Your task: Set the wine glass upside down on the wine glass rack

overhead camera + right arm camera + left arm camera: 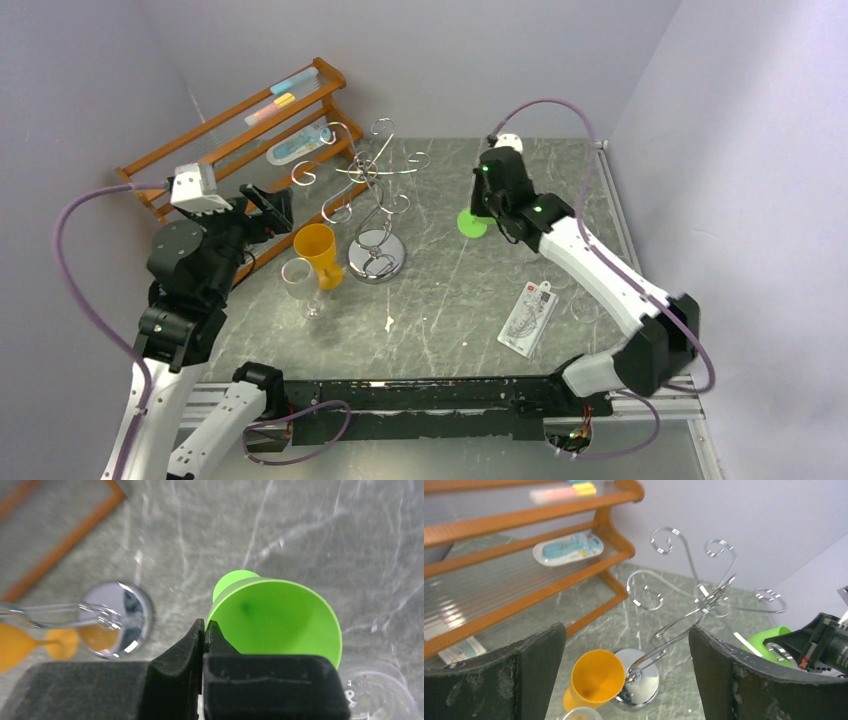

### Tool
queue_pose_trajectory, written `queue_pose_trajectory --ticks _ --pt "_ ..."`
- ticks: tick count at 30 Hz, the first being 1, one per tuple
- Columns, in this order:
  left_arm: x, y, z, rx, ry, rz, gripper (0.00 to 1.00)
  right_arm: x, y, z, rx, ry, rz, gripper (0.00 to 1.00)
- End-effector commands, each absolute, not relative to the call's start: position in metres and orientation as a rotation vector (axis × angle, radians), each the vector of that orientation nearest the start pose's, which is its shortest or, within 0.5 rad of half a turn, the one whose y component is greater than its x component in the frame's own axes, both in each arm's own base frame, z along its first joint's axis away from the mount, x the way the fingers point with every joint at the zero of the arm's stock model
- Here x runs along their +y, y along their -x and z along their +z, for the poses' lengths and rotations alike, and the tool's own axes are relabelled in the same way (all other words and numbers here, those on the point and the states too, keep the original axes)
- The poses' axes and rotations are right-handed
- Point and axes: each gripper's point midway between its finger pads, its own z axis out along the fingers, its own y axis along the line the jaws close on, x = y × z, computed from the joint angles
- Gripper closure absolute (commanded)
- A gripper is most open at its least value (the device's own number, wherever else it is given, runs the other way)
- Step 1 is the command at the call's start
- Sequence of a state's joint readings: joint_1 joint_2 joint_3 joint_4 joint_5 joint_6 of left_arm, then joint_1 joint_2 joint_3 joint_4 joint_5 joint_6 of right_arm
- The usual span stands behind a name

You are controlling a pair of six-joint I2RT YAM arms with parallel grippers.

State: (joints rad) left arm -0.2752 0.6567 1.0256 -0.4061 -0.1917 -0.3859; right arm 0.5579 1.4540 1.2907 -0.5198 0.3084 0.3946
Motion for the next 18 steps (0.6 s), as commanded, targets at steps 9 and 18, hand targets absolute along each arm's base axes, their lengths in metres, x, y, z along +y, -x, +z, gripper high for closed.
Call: queue_pose_trajectory --ticks 9,18 --pt "-0.137 -0.235 0.474 1.451 -0.111 -0.824 0.04 0.147 -0.310 0.408 1.424 -0.196 0.591 1.00" --pt "-0.206 -0.244 0.501 1.361 -0.230 -1.332 0.03 0.126 -0.236 0.465 1.112 -0.219 0.882 1.00"
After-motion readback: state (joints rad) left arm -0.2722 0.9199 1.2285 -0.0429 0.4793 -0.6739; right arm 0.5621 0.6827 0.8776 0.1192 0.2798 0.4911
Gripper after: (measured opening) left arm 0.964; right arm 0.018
